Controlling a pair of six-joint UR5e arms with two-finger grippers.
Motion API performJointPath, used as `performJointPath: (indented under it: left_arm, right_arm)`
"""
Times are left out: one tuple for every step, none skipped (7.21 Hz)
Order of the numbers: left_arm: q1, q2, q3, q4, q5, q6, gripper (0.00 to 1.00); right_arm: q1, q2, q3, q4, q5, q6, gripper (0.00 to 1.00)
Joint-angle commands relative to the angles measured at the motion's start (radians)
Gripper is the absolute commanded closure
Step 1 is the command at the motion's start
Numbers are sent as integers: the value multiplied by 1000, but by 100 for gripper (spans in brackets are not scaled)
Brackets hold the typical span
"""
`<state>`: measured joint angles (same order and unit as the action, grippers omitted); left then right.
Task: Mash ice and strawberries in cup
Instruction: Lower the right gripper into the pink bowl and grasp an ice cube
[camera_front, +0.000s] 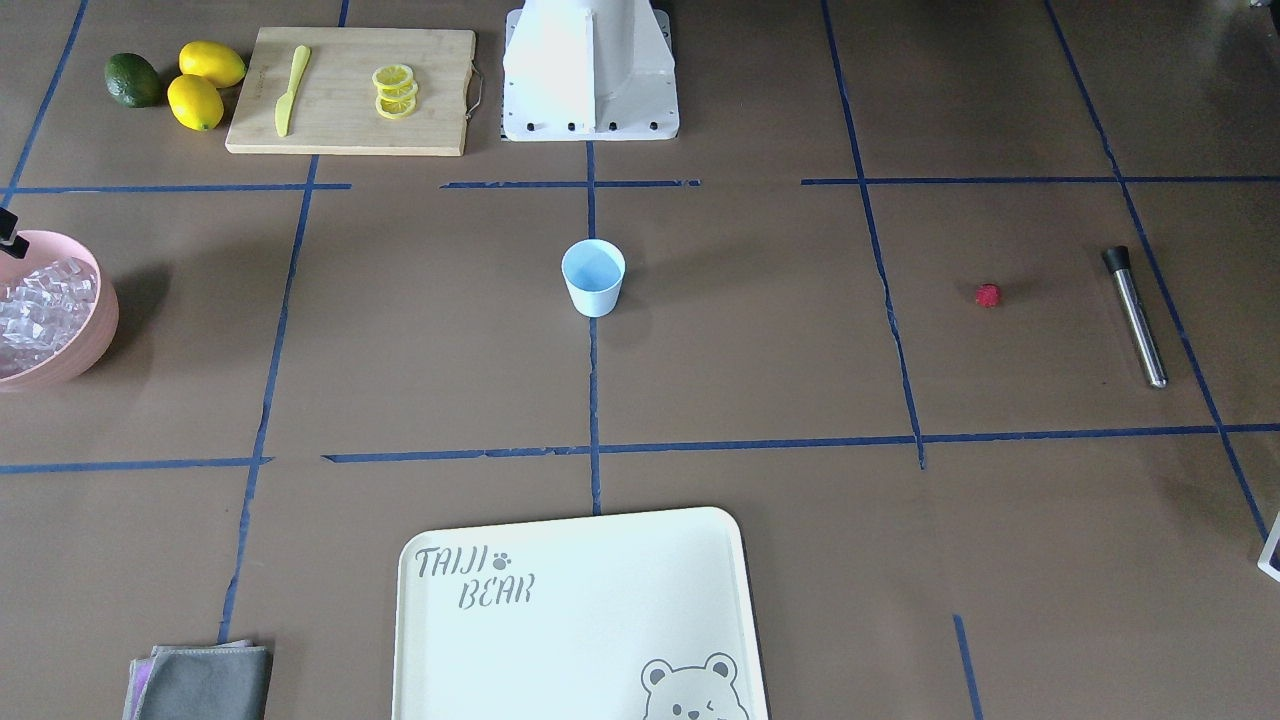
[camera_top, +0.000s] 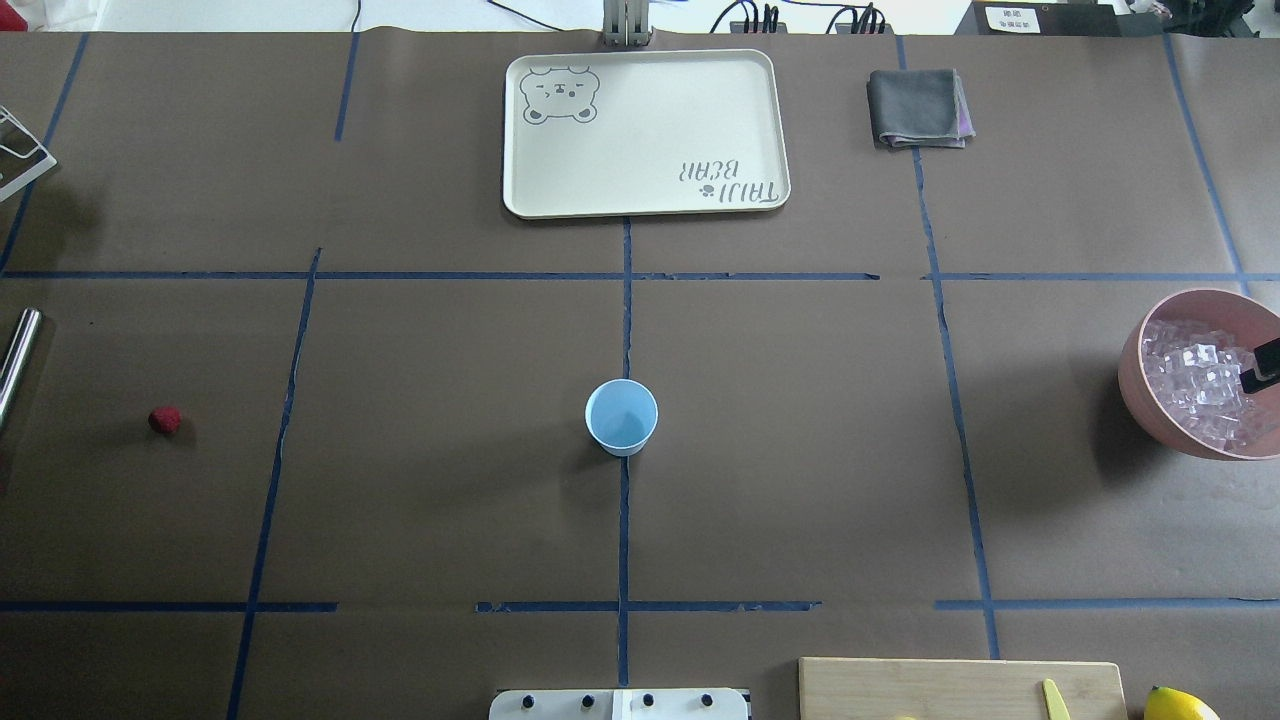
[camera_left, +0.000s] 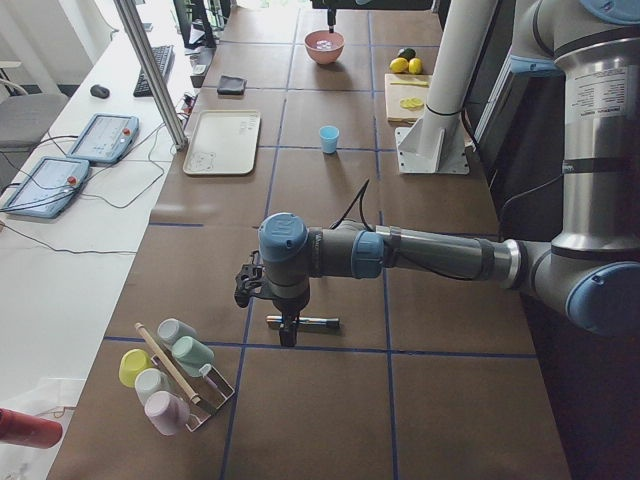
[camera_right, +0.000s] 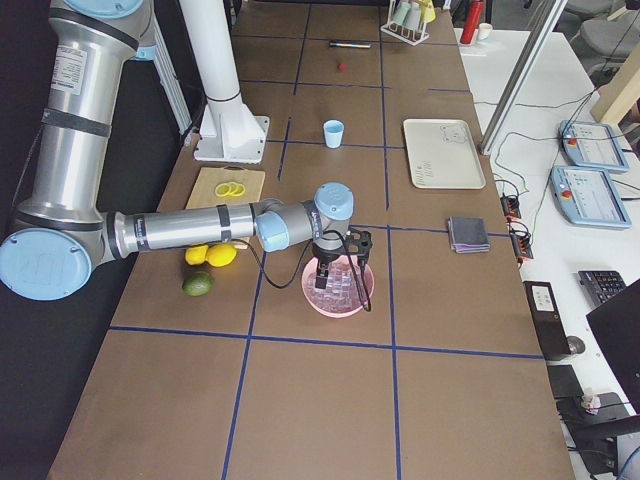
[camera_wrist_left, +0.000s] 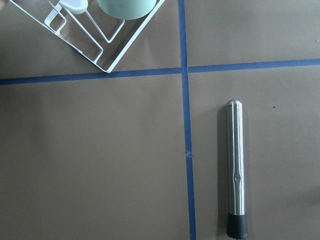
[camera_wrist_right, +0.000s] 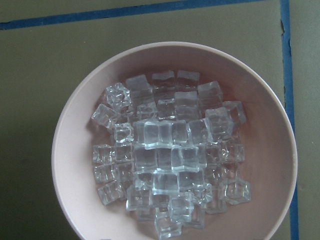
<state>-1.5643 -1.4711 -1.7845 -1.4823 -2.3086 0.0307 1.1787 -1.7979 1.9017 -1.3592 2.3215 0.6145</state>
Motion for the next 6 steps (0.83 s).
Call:
performJointPath:
  left_arm:
    - [0, 0, -1, -1, 0, 0, 0]
    - [0, 0, -1, -1, 0, 0, 0]
    - [0, 0, -1, -1, 0, 0, 0]
    - [0, 0, -3, -1, 0, 0, 0]
    - [0, 0, -1, -1, 0, 0, 0]
    - [0, 0, -1, -1, 0, 3, 0]
  right_arm:
    - [-43, 2, -18, 37, -40, 68, 7]
    - [-45, 11, -36, 37, -39, 101, 7]
    - [-53, 14, -38, 37, -40, 123, 7]
    - [-68, 18, -52, 37, -42, 123, 7]
    - [-83, 35, -56, 35, -42, 134, 8]
    - [-94, 41, -70, 37, -42, 145, 8]
